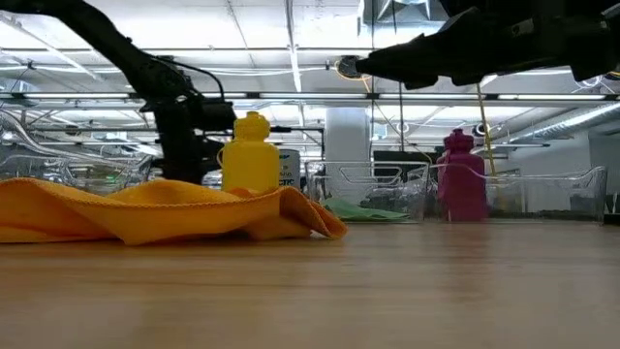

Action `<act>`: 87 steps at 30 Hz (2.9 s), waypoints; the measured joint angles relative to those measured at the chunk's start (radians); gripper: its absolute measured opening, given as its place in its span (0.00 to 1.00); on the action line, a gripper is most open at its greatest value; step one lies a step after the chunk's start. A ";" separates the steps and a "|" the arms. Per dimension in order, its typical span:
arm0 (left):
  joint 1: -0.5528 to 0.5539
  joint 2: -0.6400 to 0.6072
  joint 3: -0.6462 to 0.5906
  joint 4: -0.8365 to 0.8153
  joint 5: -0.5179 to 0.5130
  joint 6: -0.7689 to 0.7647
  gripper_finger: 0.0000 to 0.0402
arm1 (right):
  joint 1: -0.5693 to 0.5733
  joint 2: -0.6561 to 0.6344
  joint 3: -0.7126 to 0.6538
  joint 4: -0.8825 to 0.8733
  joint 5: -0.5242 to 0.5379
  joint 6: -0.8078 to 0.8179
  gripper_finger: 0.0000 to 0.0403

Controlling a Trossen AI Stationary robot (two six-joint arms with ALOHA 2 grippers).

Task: Pick & Place Sports Items
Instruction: Put the top left yellow spring keychain into the bottom transparent bin

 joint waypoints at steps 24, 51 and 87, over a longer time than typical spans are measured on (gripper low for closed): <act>0.001 -0.002 0.000 -0.007 -0.021 0.000 0.09 | 0.000 0.000 0.000 0.000 0.000 0.000 0.33; 0.019 -0.002 0.000 -0.033 -0.022 0.003 0.03 | 0.000 0.000 0.000 0.001 0.000 0.000 0.33; 0.021 -0.002 0.000 -0.029 0.006 0.026 0.02 | 0.000 0.000 0.000 0.001 0.000 0.000 0.33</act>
